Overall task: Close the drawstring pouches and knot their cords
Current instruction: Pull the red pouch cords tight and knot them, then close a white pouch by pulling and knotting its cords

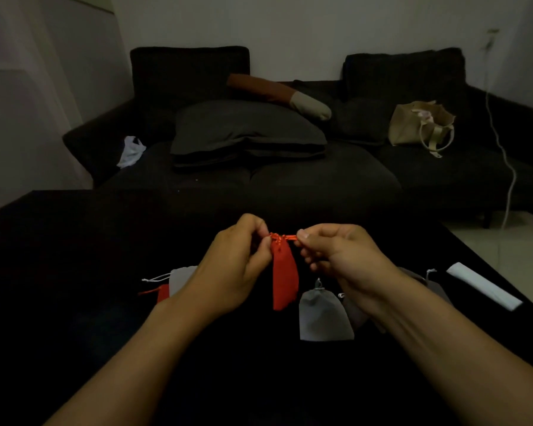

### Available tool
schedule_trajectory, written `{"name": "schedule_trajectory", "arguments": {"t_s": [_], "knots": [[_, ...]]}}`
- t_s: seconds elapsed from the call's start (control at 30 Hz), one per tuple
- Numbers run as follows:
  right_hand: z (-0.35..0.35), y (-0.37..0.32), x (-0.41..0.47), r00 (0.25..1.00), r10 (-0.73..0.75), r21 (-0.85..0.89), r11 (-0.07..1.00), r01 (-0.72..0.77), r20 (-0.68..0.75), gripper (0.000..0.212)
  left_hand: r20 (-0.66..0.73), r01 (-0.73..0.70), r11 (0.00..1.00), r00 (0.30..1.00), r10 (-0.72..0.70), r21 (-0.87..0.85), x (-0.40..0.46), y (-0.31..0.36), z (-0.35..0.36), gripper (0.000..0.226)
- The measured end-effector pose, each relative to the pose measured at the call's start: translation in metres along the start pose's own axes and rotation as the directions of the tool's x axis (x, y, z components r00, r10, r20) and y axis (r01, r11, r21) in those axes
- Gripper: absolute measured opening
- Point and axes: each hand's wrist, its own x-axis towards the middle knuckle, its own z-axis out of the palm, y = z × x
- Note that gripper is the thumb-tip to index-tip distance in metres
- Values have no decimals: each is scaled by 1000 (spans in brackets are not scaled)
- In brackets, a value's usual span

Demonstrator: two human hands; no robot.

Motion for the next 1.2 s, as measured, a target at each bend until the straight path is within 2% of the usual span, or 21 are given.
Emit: {"name": "schedule_trajectory", "arguments": {"t_s": [0.3, 0.37, 0.47, 0.57, 0.63, 0.7, 0.77, 0.83, 0.9, 0.97, 1.03, 1.07, 1.1, 1.13, 1.2], "knots": [[-5, 4, 5, 993, -106, -30, 994, 104, -48, 20, -46, 76, 977, 995, -86, -198, 0, 9, 6, 19], [-6, 6, 6, 996, -87, -30, 996, 88, 30, 19, -13, 130, 948, 990, -139, -290, 0, 5, 10, 14], [-7, 14, 8, 979, 20, -91, 996, -1, 204, 31, 76, 214, 875, 977, -202, -433, -1, 0, 15, 8], [-7, 23, 12, 966, 22, -64, 998, -6, 259, 23, 130, 282, 858, 959, -250, -430, 1, -5, 17, 9], [-5, 33, 19, 979, 7, -54, 999, 4, 202, 10, 191, 372, 846, 928, -321, -383, 3, -13, 17, 11], [0, 47, 28, 993, 34, -148, 989, -17, 115, 15, 245, 459, 860, 880, -406, -224, 3, -26, 11, 8], [7, 60, 35, 999, 37, -386, 922, -27, 19, 18, 218, 479, 868, 841, -496, 127, 3, -41, -3, 27], [10, 69, 41, 997, -44, -608, 794, 1, -57, 21, 167, 498, 747, 772, -614, 441, -1, -57, -16, 58], [13, 72, 44, 990, -124, -714, 699, 40, -65, 22, 154, 527, 593, 655, -740, 609, -7, -75, -24, 79], [17, 69, 43, 984, -171, -819, 572, 52, -57, 19, 224, 521, 528, 537, -813, 670, -14, -87, -22, 79], [22, 62, 37, 973, -227, -920, 386, 65, -27, 13, 328, 489, 588, 518, -790, 644, -17, -94, -21, 58], [25, 58, 34, 967, -253, -948, 307, 84, 4, 9, 339, 513, 613, 531, -776, 601, -18, -98, -19, 55], [28, 56, 32, 959, -281, -960, 257, 111, 36, 8, 315, 565, 614, 540, -780, 552, -19, -100, -19, 64], [31, 55, 31, 950, -306, -959, 244, 145, 66, 10, 296, 607, 626, 560, -774, 490, -20, -105, -18, 80], [41, 57, 32, 942, -313, -922, 315, 224, 122, 19, 319, 617, 685, 607, -727, 388, -23, -104, -14, 101]]}}
